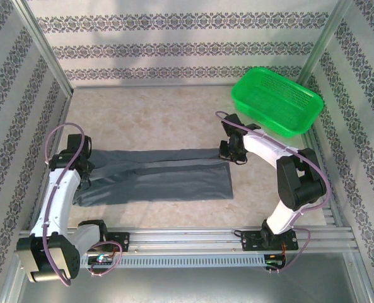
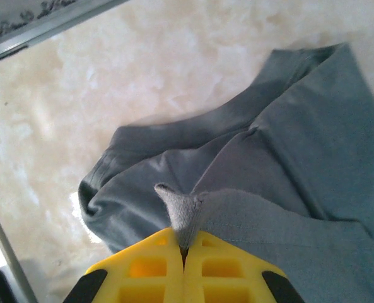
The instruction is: Fold and stack the t-shirts
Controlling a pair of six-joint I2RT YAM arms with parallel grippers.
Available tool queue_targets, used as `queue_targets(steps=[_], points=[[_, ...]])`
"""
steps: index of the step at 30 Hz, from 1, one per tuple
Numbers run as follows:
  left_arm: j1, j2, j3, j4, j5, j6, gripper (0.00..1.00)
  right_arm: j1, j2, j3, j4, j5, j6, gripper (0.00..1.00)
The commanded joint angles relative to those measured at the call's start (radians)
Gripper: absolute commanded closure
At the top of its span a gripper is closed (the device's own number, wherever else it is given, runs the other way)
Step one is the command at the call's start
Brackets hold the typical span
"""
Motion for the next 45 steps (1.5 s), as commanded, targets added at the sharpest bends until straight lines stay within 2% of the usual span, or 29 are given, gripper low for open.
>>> queue_targets(steps=[1, 3, 10, 16, 20, 26, 29, 36, 45], points=[[0.01, -0.028, -0.048, -0.071, -0.002, -0.087, 1.0, 0.005, 0.015, -0.022, -0.043, -0.018, 0.024, 0.8], [0.01, -0.043, -0.076, -0.069, 0.005, -0.114, 1.0, -0.001, -0.005, -0.034, -0.038, -0.015, 0.032, 0.75], [0.01, -0.028, -0.106, -0.021, 0.048, -0.115, 1.0, -0.019, -0.046, -0.026, -0.042, -0.007, 0.066, 0.72], [0.01, -0.014, -0.089, -0.01, 0.032, -0.101, 1.0, -0.027, -0.005, 0.005, -0.056, -0.041, 0.132, 0.67], [0.01, -0.008, -0.076, -0.002, 0.021, -0.086, 1.0, -0.028, -0.009, 0.026, -0.034, -0.03, 0.135, 0.7], [0.01, 0.002, -0.068, 0.011, 0.005, -0.064, 1.0, -0.011, 0.048, 0.06, -0.045, -0.038, 0.131, 0.85], [0.011, 0.013, -0.066, 0.017, 0.001, -0.06, 1.0, -0.008, 0.095, 0.061, -0.035, -0.034, 0.119, 0.89], [0.01, 0.017, -0.071, 0.018, -0.012, -0.049, 1.0, 0.004, 0.102, 0.064, -0.065, -0.052, 0.033, 0.91], [0.01, 0.028, -0.104, 0.026, -0.005, -0.072, 1.0, 0.022, 0.069, -0.078, -0.067, -0.094, 0.009, 0.9]])
